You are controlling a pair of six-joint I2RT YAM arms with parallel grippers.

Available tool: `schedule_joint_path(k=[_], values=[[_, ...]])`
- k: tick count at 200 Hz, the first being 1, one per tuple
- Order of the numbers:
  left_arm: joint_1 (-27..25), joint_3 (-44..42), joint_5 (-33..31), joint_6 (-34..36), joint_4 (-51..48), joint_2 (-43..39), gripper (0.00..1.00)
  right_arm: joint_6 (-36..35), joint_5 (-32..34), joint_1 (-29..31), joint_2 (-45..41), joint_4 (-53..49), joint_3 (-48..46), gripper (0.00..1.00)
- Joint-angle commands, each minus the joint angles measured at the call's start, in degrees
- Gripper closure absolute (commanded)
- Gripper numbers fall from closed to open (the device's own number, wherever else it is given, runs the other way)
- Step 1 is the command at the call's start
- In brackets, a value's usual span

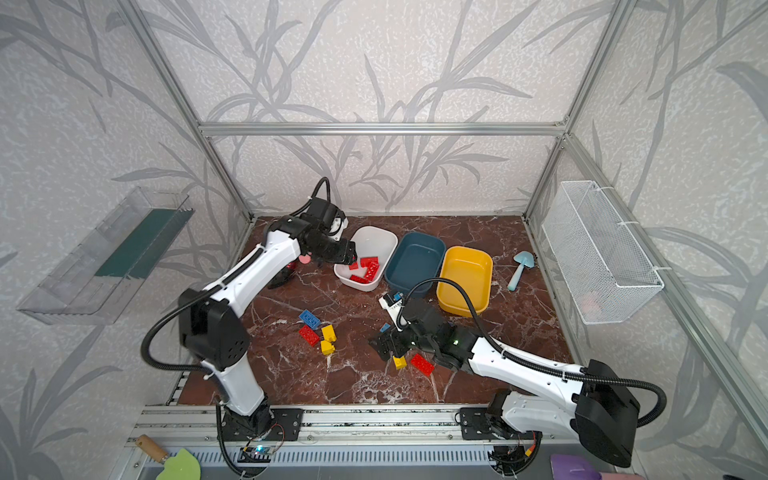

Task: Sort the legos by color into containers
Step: 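Withdraw the left arm while the right gripper reaches to a red brick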

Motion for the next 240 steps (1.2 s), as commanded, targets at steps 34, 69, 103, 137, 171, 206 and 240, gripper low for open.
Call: schedule_joint_path(k=[34, 69, 103, 137, 171, 206, 240], values=[[0.2, -19.1, -11.4, -2.1, 6.9, -32.9, 0.2, -7.3, 2.1, 5.7, 14.8, -13.5, 17.8, 0.02], [0.3, -28.1, -14.9, -3.7, 7.3, -51.0, 0.15, -8.6, 2.4, 9.7, 26.5, -18.6, 30.1, 0.05], [0.3, -35.4, -18.8, -4.9, 6.4, -65.4, 0.07, -8.9, 2.1, 13.1, 39.1, -25.9, 43.5, 0.08], [0.3, -38.6, -21.6, -4.8, 3.0, -75.1, 0.04, -7.9, 1.4, 15.0, 48.7, -31.1, 53.6, 0.13], [0.3, -42.2, -21.5, -5.4, 2.2, -82.2, 0.02, -6.4, 2.1, 15.1, 54.4, -32.5, 59.4, 0.14], [0.3, -44.2, -21.0, -4.7, 2.2, -83.8, 0.01, -6.0, 2.8, 15.1, 59.8, -34.1, 65.1, 0.18], [0.3, -44.1, -19.9, -4.5, 1.8, -82.6, 0.01, -5.9, 4.7, 15.0, 64.5, -36.3, 70.7, 0.23]])
